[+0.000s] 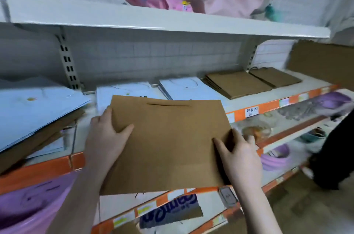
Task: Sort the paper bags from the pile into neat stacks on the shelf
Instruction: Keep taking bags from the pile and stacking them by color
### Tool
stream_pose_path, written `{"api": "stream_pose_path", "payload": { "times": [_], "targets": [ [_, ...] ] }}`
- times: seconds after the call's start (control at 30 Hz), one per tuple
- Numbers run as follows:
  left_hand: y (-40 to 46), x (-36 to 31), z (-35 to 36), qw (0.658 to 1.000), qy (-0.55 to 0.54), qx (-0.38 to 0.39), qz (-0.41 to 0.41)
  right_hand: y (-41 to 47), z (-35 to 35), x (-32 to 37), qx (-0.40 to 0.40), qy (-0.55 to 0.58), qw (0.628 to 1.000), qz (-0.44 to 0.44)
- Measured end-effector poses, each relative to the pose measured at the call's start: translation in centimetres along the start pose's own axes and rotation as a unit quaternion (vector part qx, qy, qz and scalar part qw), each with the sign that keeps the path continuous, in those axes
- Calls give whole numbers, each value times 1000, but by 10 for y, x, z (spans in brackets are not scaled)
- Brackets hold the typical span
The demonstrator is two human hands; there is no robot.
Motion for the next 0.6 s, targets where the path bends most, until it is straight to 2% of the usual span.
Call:
{"api": "stream_pose_path", "payload": {
  "times": [0.13, 0.33, 0.6],
  "targets": [
    [25, -35, 61, 999, -34, 37, -5, 54, -6, -26, -18, -32, 999, 30],
    [41, -81, 135, 997, -46, 63, -4, 123, 5, -74, -18, -36, 999, 30],
    [35, -147, 251, 999, -28, 36, -11, 244, 10, -166, 12, -19, 1000, -22]
  ]
}}
Point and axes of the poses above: each hand's wrist, its own y-axis towards the middle knuckle, its own z-axis out of the palm, x = y × z, the point moved 8 cm from there along y, towards the middle knuckle, and after that the axes turned 13 degrees about -y, right-handed, at the moved point
